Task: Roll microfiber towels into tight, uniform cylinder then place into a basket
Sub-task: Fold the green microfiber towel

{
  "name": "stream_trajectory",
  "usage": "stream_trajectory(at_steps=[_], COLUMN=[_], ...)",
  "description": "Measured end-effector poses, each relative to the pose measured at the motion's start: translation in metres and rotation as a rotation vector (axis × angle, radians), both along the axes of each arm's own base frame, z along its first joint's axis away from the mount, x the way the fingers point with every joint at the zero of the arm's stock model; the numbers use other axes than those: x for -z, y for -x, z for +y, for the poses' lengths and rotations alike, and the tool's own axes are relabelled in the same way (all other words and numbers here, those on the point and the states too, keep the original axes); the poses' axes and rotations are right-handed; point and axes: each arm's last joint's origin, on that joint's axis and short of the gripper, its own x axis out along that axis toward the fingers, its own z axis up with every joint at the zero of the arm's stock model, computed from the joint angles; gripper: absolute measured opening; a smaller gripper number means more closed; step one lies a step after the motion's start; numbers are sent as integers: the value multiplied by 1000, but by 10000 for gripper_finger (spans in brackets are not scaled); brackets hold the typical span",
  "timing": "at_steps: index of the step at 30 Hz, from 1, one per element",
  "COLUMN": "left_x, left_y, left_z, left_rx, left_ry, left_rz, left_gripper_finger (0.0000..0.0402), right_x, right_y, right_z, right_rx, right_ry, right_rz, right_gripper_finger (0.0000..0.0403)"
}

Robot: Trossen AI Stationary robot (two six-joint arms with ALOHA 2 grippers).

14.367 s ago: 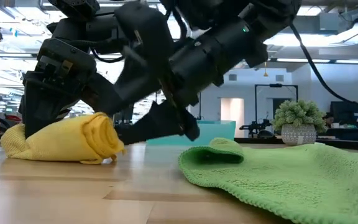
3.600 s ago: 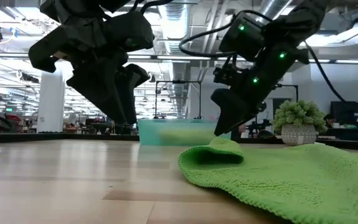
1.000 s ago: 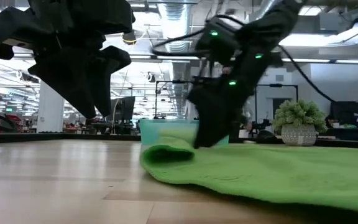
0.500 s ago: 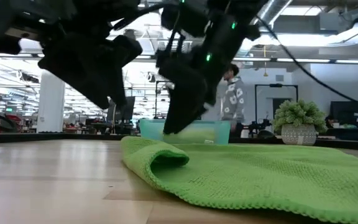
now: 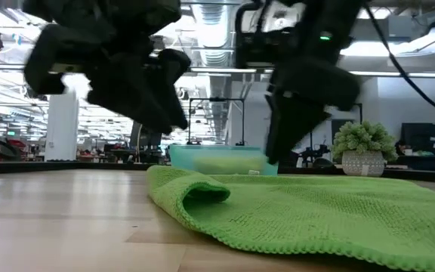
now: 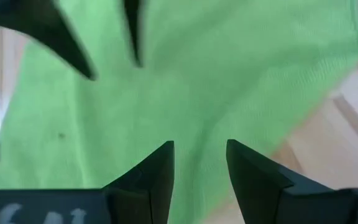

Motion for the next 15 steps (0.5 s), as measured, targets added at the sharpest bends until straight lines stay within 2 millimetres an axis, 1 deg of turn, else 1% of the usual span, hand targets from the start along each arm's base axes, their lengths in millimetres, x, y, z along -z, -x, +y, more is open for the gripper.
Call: stream_trajectory(at_steps=[3,5,8,11,15], left_x=[5,9,13,19,20], left_y=[-3,-2,-1,3,5], left_z=[8,14,21,27,28], left_rx=[70,94,63,31,52], left_ry=[78,125,154,153,203], left_rz=[-58,-44,-20,47,87], left_gripper_finger=[139,139,139,139,139], right_x=[7,8,8,8,8], right_y=[9,13,14,15,16], right_z=[12,17,22,26,29], right_rx=[-29,-19,-4,-2,-9], right_ry=[6,0,-15,-23,-27], right_rz=[22,22,7,-2,-11], right_gripper_finger=[221,221,221,221,221])
